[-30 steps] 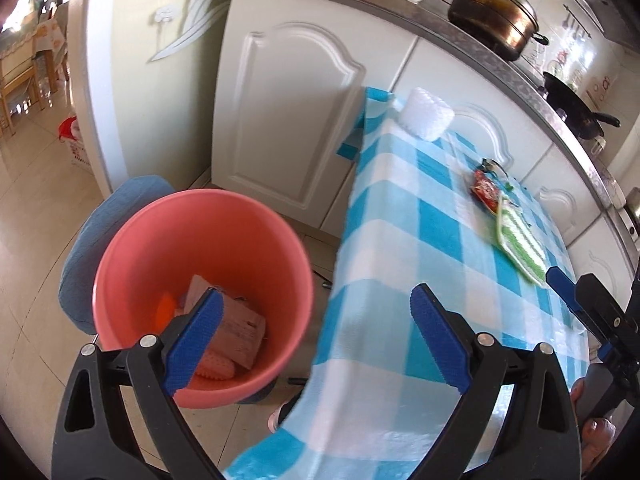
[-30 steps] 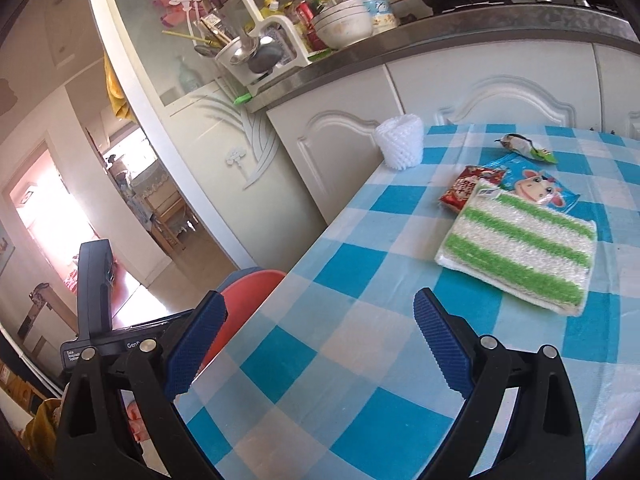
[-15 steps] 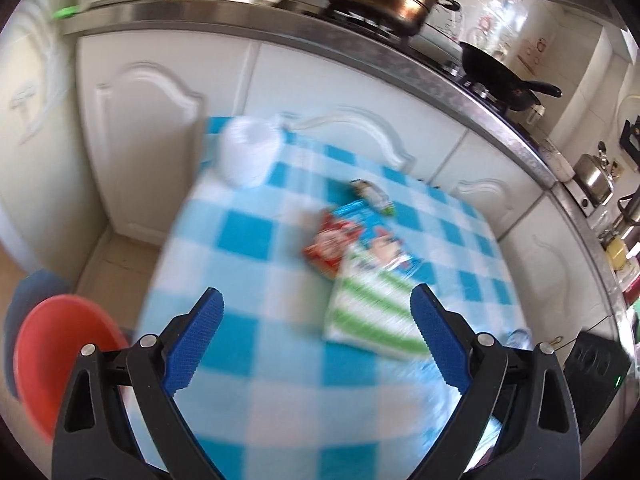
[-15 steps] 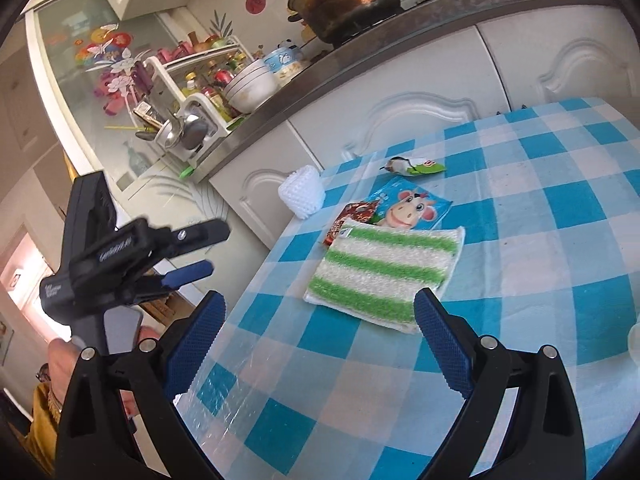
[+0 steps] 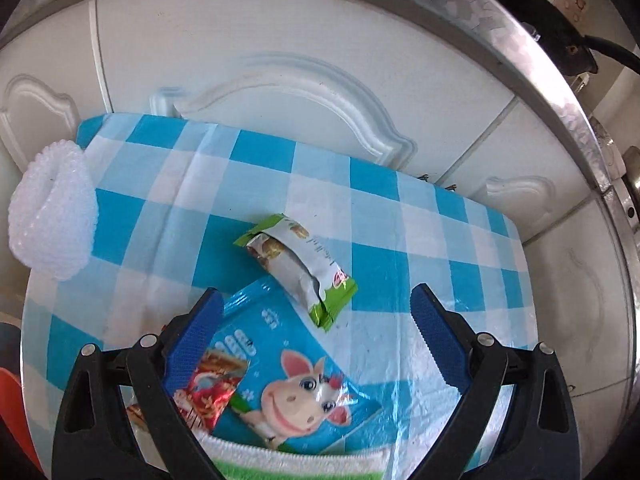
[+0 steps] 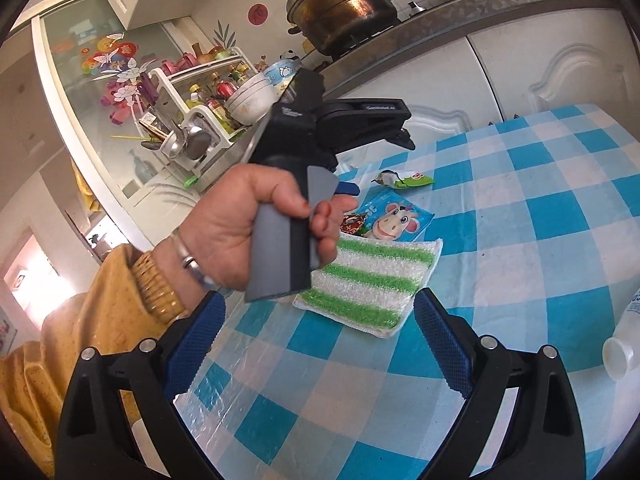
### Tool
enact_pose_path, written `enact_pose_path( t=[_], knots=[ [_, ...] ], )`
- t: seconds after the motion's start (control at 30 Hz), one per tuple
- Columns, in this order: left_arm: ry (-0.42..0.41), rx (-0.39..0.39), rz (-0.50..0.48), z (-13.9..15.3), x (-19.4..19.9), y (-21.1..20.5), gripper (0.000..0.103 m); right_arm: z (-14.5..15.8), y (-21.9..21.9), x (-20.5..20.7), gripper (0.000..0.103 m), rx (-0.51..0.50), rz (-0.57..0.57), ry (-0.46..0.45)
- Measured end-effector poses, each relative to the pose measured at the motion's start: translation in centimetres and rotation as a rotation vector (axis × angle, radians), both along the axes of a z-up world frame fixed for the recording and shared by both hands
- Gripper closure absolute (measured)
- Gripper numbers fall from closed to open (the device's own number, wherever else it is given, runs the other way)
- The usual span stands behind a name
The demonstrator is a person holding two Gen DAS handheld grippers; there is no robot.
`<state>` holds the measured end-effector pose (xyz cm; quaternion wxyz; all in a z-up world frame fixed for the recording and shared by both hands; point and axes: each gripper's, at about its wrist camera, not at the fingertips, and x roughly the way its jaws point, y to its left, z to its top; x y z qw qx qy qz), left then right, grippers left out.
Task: Collect trash
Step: 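Grasp the green snack wrapper with the left gripper and lift it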
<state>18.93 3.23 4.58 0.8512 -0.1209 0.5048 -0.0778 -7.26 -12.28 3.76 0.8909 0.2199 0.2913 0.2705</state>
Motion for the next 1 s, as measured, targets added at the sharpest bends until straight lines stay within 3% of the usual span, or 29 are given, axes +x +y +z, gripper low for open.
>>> enact_pose_path(
  t=[0.27, 0.33, 0.37, 0.5, 0.6, 0.83, 1.0],
  knots=[
    [0.049, 0.143, -0.001, -1.8, 3.7, -2.1, 0.011, -1.3, -1.3, 0.8, 0.009, 0.048, -0.005, 0.053],
    [0.058, 0.164, -0.007, -2.1, 4.0, -2.5, 0.017, -1.6, -1.6, 1.0, 0.009, 0.057, -0.011, 0.065],
    [0.067, 0.177, -0.007, -2.4, 4.2, -2.6, 0.026, -1.7, -1.7, 1.0, 0.009, 0.061, -0.014, 0.071],
    [0.077, 0.200, -0.004, -3.0, 4.3, -3.0, 0.038, -1.8, -1.8, 1.0, 0.009, 0.070, -0.012, 0.080],
    [0.066, 0.198, -0.003, -3.0, 4.2, -2.9, 0.052, -1.8, -1.7, 0.9, 0.009, 0.067, -0.010, 0.076],
    [0.039, 0.188, -0.002, -2.4, 3.7, -2.6, 0.066, -1.6, -1.8, 0.7, 0.009, 0.066, -0.016, 0.068],
    [0.000, 0.159, 0.000, -1.0, 2.6, -1.8, 0.066, -1.3, -2.3, 0.2, 0.009, 0.068, -0.035, 0.051]
  ],
)
